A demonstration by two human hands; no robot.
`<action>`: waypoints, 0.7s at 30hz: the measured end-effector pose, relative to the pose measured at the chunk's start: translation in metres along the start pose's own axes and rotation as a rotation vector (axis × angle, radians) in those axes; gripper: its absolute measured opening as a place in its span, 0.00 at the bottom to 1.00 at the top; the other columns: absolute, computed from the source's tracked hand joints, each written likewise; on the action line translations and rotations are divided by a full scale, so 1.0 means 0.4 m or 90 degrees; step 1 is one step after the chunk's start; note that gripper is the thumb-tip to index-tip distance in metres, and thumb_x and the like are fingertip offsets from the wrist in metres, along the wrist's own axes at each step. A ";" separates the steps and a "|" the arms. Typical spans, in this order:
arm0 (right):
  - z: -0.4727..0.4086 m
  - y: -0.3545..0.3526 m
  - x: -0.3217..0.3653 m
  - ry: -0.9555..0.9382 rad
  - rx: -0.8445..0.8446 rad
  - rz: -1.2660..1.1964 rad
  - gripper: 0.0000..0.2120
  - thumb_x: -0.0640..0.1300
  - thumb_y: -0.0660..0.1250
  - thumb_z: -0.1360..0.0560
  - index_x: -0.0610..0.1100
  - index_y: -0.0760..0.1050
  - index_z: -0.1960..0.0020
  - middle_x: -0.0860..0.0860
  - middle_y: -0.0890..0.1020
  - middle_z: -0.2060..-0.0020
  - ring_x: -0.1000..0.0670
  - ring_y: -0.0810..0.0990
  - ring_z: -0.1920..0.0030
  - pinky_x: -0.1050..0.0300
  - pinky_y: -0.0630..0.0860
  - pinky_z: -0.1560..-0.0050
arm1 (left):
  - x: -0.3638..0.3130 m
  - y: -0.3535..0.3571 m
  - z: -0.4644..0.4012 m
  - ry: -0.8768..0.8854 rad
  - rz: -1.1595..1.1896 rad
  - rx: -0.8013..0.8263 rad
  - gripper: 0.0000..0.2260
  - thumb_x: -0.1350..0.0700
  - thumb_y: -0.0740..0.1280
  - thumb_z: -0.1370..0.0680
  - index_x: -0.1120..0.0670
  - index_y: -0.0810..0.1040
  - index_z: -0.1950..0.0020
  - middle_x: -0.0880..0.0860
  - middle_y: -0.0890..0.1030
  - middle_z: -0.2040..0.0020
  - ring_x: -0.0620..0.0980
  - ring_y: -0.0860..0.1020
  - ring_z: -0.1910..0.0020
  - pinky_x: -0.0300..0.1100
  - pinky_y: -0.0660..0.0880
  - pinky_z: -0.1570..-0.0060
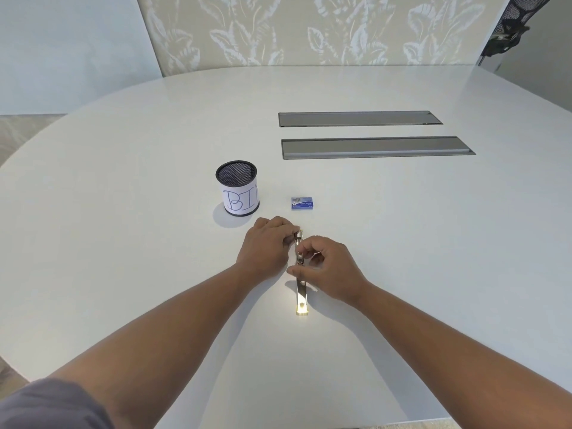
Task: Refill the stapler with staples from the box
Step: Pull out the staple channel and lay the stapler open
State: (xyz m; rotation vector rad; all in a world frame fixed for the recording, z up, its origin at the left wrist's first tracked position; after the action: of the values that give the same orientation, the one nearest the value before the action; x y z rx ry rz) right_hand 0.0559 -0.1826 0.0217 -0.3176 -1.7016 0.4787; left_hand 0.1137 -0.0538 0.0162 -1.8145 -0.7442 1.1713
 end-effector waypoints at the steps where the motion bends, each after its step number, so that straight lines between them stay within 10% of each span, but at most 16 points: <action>1: 0.001 -0.004 0.001 -0.002 -0.011 -0.007 0.12 0.47 0.80 0.32 0.51 0.80 0.52 0.56 0.82 0.58 0.56 0.78 0.59 0.62 0.76 0.56 | 0.002 0.002 0.000 0.001 0.006 0.002 0.14 0.54 0.62 0.19 0.43 0.80 0.36 0.40 0.79 0.40 0.53 0.71 0.45 0.47 0.71 0.43; 10: -0.025 -0.033 0.006 0.036 -0.050 0.013 0.14 0.42 0.60 0.18 0.33 0.79 0.52 0.38 0.81 0.56 0.47 0.78 0.52 0.50 0.75 0.47 | 0.018 0.007 -0.005 -0.019 0.081 -0.018 0.13 0.54 0.65 0.19 0.42 0.81 0.38 0.40 0.79 0.42 0.50 0.72 0.44 0.38 0.66 0.43; 21: -0.100 -0.022 0.008 -0.060 0.133 0.396 0.22 0.41 0.55 0.22 0.51 0.76 0.31 0.48 0.75 0.54 0.47 0.76 0.53 0.50 0.74 0.52 | 0.015 0.004 -0.008 -0.014 0.083 -0.002 0.14 0.56 0.64 0.19 0.43 0.81 0.37 0.41 0.79 0.41 0.51 0.71 0.43 0.41 0.67 0.41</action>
State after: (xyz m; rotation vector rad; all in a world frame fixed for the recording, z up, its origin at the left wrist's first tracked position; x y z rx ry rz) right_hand 0.0948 -0.1833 0.0341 -0.6830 -1.6060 1.1332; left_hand 0.1190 -0.0506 0.0127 -1.8792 -0.6475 1.2763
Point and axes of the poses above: each hand's wrist, its own z-axis away from the middle knuckle, its own y-axis out of the palm, x = y × z, the point moved 9 cm from there along -z, towards the middle knuckle
